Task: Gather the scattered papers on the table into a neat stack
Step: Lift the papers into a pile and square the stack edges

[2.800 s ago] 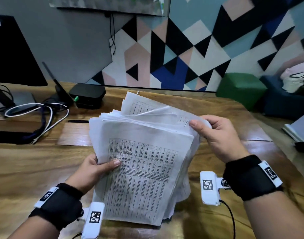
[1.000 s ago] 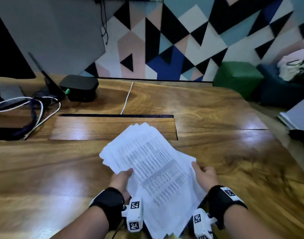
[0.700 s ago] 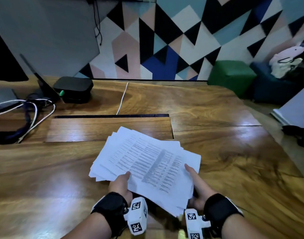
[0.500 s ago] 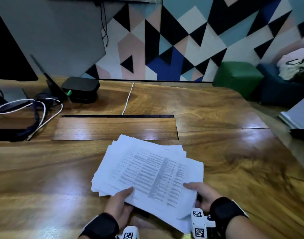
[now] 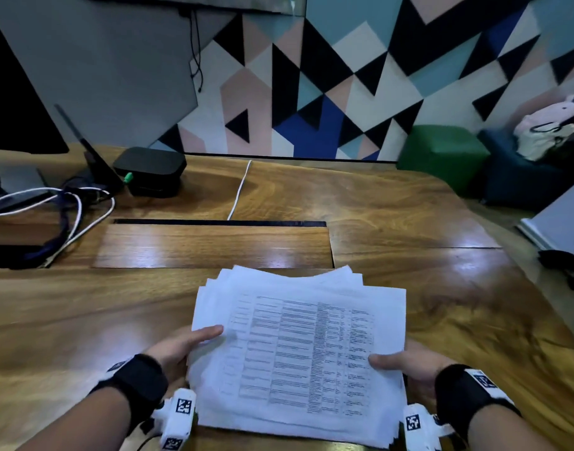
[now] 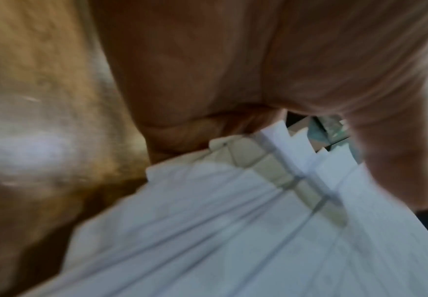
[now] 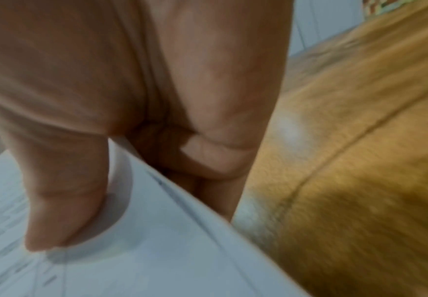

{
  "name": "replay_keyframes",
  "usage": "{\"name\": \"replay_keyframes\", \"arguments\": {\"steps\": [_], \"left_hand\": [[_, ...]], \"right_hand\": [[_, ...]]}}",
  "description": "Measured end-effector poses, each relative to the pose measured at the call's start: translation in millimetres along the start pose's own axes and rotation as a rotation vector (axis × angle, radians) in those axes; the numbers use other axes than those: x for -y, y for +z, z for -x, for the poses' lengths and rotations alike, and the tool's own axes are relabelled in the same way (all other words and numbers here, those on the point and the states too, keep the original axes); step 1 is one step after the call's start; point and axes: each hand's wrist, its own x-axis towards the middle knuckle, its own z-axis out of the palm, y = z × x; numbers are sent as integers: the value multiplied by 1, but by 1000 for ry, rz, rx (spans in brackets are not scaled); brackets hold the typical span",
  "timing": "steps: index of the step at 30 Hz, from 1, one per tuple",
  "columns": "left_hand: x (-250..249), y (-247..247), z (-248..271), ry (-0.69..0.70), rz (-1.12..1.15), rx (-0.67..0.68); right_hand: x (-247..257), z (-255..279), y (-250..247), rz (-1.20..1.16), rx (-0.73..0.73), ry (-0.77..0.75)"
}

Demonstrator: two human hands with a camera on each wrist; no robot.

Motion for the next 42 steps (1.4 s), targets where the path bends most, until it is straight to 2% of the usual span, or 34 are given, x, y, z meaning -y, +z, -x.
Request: {"name": "replay_keyframes", "arguments": {"steps": [2, 5, 8, 10, 12, 16, 18, 22, 23, 25, 27, 28, 30, 32, 34, 38, 40, 42], "left_hand": [[-10, 6, -4, 129, -52, 0], [-27, 14, 2, 353, -64, -52], [-48, 19, 28, 525, 9, -2], [-49, 18, 41, 461, 8, 87], [-36, 15, 40, 276, -10, 146], [7, 16, 12, -73, -37, 43], [33, 12, -2, -164, -93, -17], [53, 9, -6, -229, -366, -101], [52, 6, -8, -235, -377, -89], [44, 0, -13, -225, -238, -68], [34, 1, -19, -159, -26, -62], [30, 4, -21, -132, 9, -72], [25, 15, -23, -91, -66, -107], [21, 28, -22, 14, -149, -199], [10, 41, -16, 221, -156, -291], [-28, 61, 10, 737, -32, -403], [-40, 66, 18, 882, 46, -419], [-39, 65, 20, 907, 80, -438]], "right_hand": [[12, 1, -1, 59, 6, -96], [33, 16, 3, 113, -111, -301], [48, 37, 3, -13, -160, -498], [49, 41, -3, -133, -90, -479], [37, 31, -8, -164, -35, -347], [-7, -2, -6, -85, -133, -20], [-30, -16, -8, -31, -138, 87], [-37, -12, -7, 17, -152, 142], [-36, -12, -9, 19, -183, 113], [-35, -16, -12, 20, -225, 14], [-32, -17, -7, 73, -251, -55], [-32, -20, -5, 109, -268, -78], [-31, -23, 2, 157, -269, -113], [-22, -21, 7, 141, -263, -162], [-6, -14, 14, 107, -328, -318], [39, 13, 42, -102, -547, -792], [49, 18, 54, -176, -596, -927], [44, 17, 61, -146, -636, -972]]}}
